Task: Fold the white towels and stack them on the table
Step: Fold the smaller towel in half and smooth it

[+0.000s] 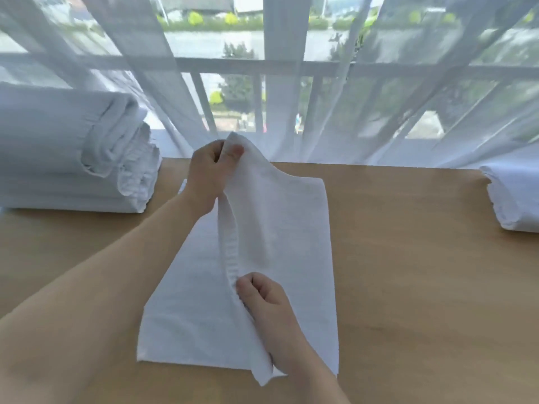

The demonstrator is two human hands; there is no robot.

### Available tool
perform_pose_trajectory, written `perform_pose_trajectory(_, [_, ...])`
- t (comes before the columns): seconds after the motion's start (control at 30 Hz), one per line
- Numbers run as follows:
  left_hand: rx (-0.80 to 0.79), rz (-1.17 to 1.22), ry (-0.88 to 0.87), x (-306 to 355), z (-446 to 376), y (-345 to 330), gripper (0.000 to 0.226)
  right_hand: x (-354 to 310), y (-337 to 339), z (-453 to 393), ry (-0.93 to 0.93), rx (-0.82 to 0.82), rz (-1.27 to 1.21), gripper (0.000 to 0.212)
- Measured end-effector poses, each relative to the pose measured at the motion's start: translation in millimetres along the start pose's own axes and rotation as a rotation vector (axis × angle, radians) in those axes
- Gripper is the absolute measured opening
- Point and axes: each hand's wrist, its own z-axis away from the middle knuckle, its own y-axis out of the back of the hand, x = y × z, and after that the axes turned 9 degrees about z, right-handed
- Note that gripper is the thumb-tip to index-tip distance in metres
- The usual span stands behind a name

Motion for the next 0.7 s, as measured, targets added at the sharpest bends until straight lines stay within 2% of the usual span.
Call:
perform_pose_trajectory(0.13, [-0.001,-0.014,-0.061,-7,-29,65,0.034,-19,-65,-32,0.006,0.019,0.026,0.032])
perform_pose_trajectory(0.27, [-0.007,-0.231,-0.066,-40,-57,106,0.03,-14,-120,-73,0.0,0.129,0.269,0.034])
perform_pose_trajectory(0.37, [-0.061,-0.381,0.025,-78,-65,119,0.031,5,-150,-96,-0.009,0.209,0.514,0.033])
perform_pose_trajectory(0.43, [-0.064,-0.355,0.078,-99,-65,121,0.034,19,-164,-105,-0.04,0.231,0.605,0.031])
perform_pose_trajectory(0.5, [-0.048,-0.301,0.168,-114,-64,122,0.025,29,-174,-112,-0.056,0.228,0.651,0.028])
perform_pose_trajectory(0.53, [-0.047,-0.312,0.21,-119,-63,124,0.032,33,-178,-114,-0.056,0.205,0.664,0.026])
perform_pose_trajectory(0.63, [-0.029,-0.349,0.24,-129,-52,135,0.071,38,-187,-112,-0.066,0.041,0.656,0.031])
perform_pose_trajectory(0.7, [-0.016,-0.296,0.219,-130,-33,146,0.082,40,-182,-106,-0.051,-0.041,0.628,0.036])
